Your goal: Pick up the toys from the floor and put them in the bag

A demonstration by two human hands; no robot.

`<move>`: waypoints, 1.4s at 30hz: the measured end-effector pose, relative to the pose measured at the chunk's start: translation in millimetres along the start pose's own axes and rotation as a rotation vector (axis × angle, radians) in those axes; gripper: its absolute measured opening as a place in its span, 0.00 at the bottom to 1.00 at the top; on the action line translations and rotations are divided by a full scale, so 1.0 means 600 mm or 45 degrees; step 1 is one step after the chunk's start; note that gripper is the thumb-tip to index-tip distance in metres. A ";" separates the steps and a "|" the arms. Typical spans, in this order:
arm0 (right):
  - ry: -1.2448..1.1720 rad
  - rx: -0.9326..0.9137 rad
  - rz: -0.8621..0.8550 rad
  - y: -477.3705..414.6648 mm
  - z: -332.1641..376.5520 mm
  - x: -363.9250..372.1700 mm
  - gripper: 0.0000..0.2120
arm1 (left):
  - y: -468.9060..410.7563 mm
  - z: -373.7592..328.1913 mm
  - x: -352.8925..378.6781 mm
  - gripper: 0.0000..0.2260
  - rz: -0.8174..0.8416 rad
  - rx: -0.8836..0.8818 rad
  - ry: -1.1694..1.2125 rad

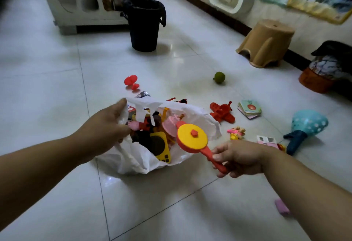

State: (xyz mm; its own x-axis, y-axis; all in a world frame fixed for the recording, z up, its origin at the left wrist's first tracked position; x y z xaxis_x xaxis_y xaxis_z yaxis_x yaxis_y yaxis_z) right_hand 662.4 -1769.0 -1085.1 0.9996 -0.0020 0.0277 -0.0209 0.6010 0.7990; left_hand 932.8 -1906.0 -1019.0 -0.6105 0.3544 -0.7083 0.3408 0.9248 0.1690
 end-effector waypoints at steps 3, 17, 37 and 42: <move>-0.022 0.000 -0.063 -0.058 0.027 0.053 0.05 | 0.005 0.001 -0.007 0.35 0.034 -0.003 0.014; -0.376 -0.367 -0.575 -0.197 0.079 0.073 0.23 | 0.012 0.015 -0.004 0.36 0.088 -0.010 0.030; -0.390 -0.612 -0.827 -0.058 0.132 -0.062 0.07 | 0.038 -0.040 0.010 0.32 0.118 -0.071 -0.252; -0.826 -0.856 -0.409 0.008 0.219 -0.062 0.08 | 0.024 -0.075 -0.024 0.31 0.134 -0.159 -0.079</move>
State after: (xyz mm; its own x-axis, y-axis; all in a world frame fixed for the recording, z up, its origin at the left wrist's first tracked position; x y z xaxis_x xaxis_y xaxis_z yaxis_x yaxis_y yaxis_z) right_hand 622.8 -1871.1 -1003.7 0.7480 -0.5616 0.3538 0.4654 0.8238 0.3238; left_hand 914.6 -1891.5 -975.4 -0.5298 0.4444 -0.7224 0.3068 0.8945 0.3252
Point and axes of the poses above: each hand's wrist, its own y-axis away from the middle knuckle, its own x-axis out of the palm, z = x × y, the point moved 7 cm from there along -y, towards the middle knuckle, and after that the axes turned 13 degrees about -y, right-handed, at the moved point
